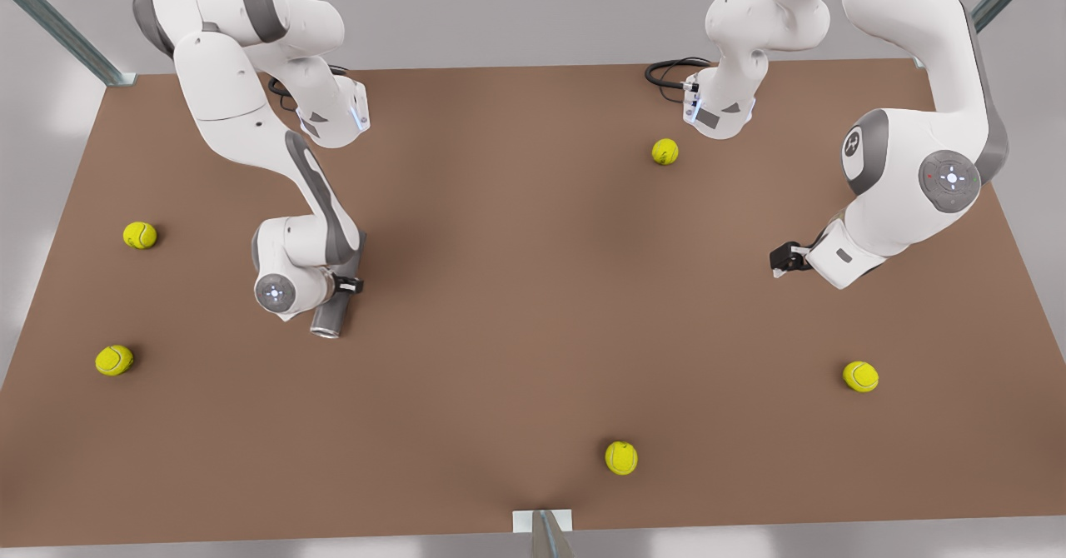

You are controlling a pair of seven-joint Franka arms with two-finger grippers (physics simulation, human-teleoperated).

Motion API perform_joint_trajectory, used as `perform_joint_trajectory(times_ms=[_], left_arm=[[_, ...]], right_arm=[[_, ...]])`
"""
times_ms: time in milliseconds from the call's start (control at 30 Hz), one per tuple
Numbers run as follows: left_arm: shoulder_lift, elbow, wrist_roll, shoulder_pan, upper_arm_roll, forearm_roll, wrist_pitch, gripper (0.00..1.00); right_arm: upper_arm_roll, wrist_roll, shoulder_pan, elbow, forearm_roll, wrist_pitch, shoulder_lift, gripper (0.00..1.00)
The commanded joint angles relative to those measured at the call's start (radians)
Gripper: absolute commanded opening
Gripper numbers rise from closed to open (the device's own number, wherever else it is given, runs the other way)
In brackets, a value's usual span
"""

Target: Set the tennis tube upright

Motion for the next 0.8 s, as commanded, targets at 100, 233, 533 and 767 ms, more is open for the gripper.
perform_joint_trajectory(times_ms=[100,233,533,767], left_arm=[[0.001,0.001,-0.002,0.000,0.000,0.001,-0.001,1.00],[0.001,0.001,-0.001,0.008,0.000,0.001,0.003,1.00],[0.007,0.001,-0.001,0.008,0.000,0.001,0.007,1.00],[0.010,0.001,-0.001,0.009,0.000,0.001,0.014,1.00]], right_arm=[[0.000,-0.102,0.000,0.009,0.003,-0.011,0.000,0.64],[0.002,-0.029,0.052,0.181,0.040,-0.177,-0.002,0.66],[-0.006,0.002,0.679,0.892,0.074,-0.254,0.383,0.67],[-0.060,-0.785,0.853,0.889,-0.144,-0.128,0.411,0.67]])
